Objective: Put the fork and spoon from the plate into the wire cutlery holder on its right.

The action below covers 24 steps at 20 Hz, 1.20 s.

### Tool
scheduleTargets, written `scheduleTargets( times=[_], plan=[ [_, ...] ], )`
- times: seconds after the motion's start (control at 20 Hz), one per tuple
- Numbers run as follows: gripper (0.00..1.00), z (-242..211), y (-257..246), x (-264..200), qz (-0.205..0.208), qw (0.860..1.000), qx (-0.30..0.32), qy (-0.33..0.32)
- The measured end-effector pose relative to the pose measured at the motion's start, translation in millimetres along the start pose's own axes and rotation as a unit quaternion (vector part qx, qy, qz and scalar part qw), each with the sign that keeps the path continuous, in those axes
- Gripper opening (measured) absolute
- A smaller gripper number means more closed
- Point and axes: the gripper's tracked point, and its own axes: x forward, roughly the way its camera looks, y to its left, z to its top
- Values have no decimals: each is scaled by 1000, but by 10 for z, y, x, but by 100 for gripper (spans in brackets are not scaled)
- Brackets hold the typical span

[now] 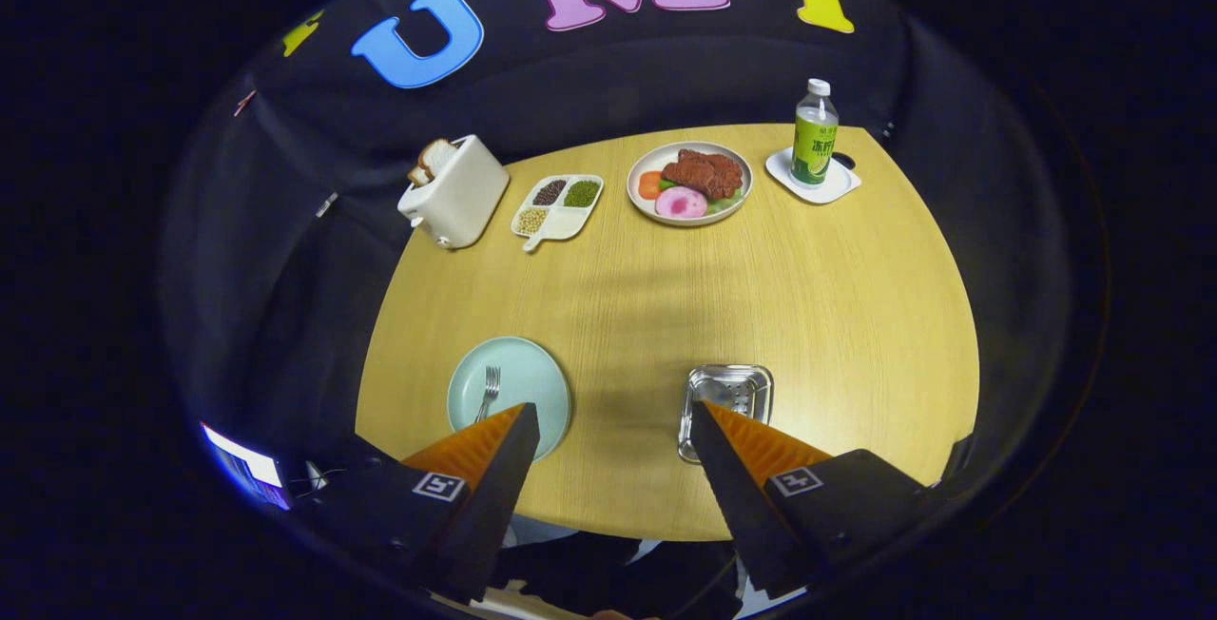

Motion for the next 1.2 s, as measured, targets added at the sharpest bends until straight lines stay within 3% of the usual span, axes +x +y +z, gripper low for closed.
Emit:
scheduleTargets(
  times=[0.3, 0.75, 1.2],
  plan=[
    [99, -136, 616, 246, 24, 999, 4, -30],
    [99, -910, 1387, 927, 29, 997, -53, 49],
    [99, -1387, 1587, 1636, -12, 988, -80, 133]
  ],
)
